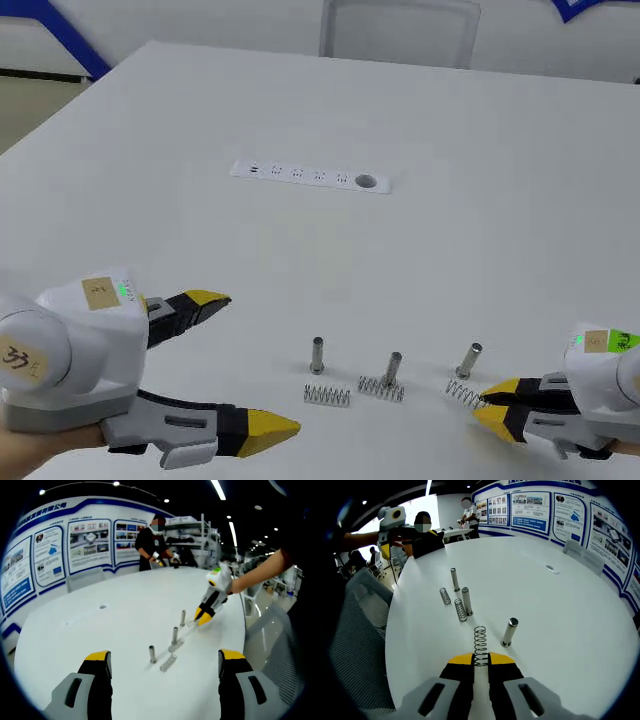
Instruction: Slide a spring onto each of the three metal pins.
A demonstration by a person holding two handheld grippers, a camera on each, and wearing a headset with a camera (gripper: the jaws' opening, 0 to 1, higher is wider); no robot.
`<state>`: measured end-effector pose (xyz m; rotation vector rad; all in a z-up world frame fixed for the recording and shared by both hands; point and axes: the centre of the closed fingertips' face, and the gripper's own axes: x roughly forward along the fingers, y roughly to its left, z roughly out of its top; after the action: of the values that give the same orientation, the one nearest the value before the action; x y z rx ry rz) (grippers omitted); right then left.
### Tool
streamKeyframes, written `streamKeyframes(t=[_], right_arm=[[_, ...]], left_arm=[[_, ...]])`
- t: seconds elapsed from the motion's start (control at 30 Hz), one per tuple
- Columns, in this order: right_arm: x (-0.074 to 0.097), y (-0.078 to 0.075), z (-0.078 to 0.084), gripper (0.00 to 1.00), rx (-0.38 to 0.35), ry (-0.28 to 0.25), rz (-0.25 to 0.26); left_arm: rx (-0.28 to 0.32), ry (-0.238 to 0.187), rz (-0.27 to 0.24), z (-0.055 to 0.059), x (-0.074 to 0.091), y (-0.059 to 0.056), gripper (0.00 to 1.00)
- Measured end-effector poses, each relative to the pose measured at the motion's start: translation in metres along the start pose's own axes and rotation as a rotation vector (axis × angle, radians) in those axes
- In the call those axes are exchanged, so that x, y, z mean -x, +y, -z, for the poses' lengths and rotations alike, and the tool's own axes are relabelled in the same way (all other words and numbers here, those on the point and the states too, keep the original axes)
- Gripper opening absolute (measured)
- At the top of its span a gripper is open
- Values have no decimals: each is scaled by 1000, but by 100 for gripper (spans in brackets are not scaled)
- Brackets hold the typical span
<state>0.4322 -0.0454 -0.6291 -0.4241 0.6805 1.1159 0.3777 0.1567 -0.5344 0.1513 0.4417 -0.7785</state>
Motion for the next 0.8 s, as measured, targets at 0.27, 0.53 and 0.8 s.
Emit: streamKeyframes(t=[0.27, 0.53, 0.8], right_arm=[[35, 9, -54, 10, 88, -110, 20], [62, 45, -101, 11, 155, -177, -45], [73, 82, -132, 11, 226, -218, -121]], left_arm=[[-36, -10, 70, -15, -10, -19, 85], [-53, -42, 171, -34, -22, -43, 75], [-88, -85, 275, -64, -27, -64, 63]])
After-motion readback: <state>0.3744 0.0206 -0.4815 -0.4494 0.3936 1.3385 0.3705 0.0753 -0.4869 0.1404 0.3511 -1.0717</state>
